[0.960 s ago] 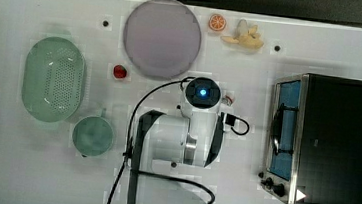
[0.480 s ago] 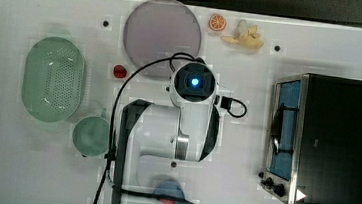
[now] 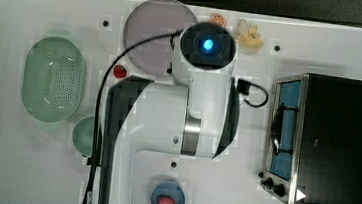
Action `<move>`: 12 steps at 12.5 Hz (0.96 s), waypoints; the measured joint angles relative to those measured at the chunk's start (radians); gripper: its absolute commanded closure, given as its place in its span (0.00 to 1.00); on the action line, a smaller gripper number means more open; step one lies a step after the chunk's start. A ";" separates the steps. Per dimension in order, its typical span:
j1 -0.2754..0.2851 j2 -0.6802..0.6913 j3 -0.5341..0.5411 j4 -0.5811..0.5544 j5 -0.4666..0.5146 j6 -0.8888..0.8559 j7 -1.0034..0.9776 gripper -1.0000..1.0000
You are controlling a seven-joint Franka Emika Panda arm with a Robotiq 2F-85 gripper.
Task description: Pick Ketchup from oven and place it on table.
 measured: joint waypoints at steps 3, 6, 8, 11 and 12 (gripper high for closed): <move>0.006 -0.065 0.006 0.136 0.040 -0.073 0.000 0.00; 0.001 -0.054 0.003 0.195 0.000 -0.211 0.000 0.00; 0.003 -0.022 0.004 0.224 -0.004 -0.216 0.002 0.00; 0.008 -0.018 -0.021 0.190 -0.007 -0.230 0.002 0.00; 0.004 -0.024 -0.022 0.178 -0.007 -0.241 0.002 0.00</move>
